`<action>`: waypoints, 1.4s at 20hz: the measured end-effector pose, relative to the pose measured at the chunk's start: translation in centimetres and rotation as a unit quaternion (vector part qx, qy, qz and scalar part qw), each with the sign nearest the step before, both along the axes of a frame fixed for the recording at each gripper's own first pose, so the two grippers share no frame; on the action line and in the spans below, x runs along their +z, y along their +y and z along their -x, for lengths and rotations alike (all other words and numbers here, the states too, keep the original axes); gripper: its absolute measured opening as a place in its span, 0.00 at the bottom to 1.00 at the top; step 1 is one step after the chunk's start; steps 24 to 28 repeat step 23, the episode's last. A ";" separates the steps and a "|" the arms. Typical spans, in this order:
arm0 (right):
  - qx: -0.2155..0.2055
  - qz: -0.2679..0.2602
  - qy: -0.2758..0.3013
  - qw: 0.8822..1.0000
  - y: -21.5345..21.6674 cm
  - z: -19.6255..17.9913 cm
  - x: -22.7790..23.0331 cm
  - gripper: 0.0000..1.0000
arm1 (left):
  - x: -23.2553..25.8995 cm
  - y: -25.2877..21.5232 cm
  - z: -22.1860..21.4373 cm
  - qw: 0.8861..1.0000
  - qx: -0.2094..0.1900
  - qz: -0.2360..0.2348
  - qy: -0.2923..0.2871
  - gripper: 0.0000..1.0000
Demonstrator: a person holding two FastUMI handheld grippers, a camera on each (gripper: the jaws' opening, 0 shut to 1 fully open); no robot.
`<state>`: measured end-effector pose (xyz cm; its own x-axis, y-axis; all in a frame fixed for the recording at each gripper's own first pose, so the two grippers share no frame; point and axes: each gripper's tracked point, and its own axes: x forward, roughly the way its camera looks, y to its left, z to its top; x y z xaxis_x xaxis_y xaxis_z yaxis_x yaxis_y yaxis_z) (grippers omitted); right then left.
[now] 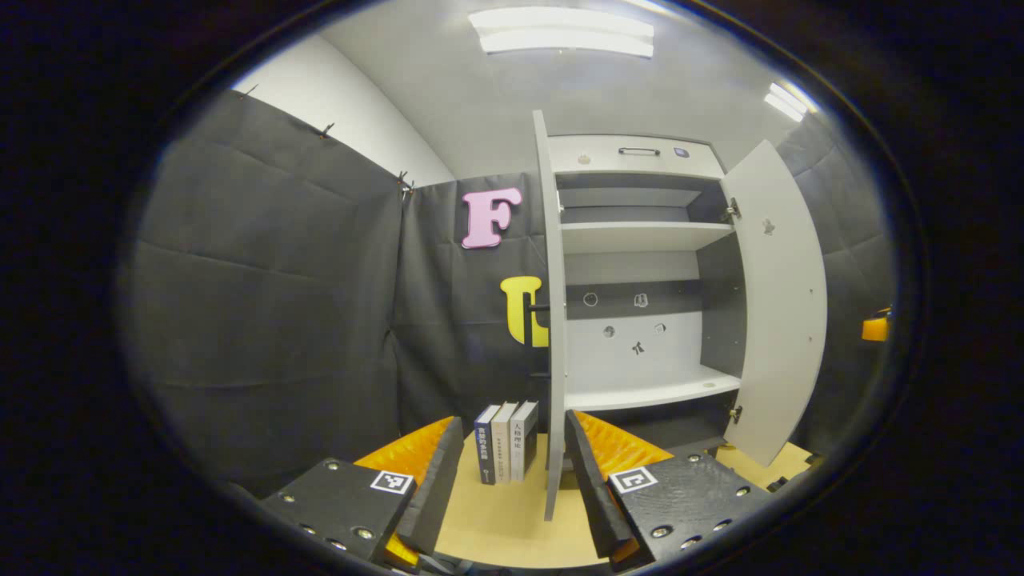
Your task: Open the right door of the double-door shoe cabinet with the right hand, and open the left door with the left hand.
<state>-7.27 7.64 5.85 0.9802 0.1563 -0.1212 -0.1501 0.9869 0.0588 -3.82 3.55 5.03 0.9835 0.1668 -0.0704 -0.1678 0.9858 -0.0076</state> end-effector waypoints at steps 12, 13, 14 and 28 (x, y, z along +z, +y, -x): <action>-0.008 -0.007 -0.016 1.000 0.0 -0.1 1.3 0.98 | 1.5 0.7 0.5 0.999 0.009 -0.033 -0.020 0.90; -0.008 -0.007 -0.017 1.000 0.0 0.0 1.4 0.98 | 1.7 0.6 0.5 0.999 0.009 -0.034 -0.022 0.92; -0.009 -0.007 -0.018 1.000 -0.1 0.1 1.4 0.98 | 1.8 0.5 0.5 0.999 0.008 -0.036 -0.023 0.91; -0.009 -0.011 -0.018 1.000 -0.2 -0.2 1.6 0.98 | 2.0 0.0 0.6 0.999 0.005 -0.044 -0.024 0.90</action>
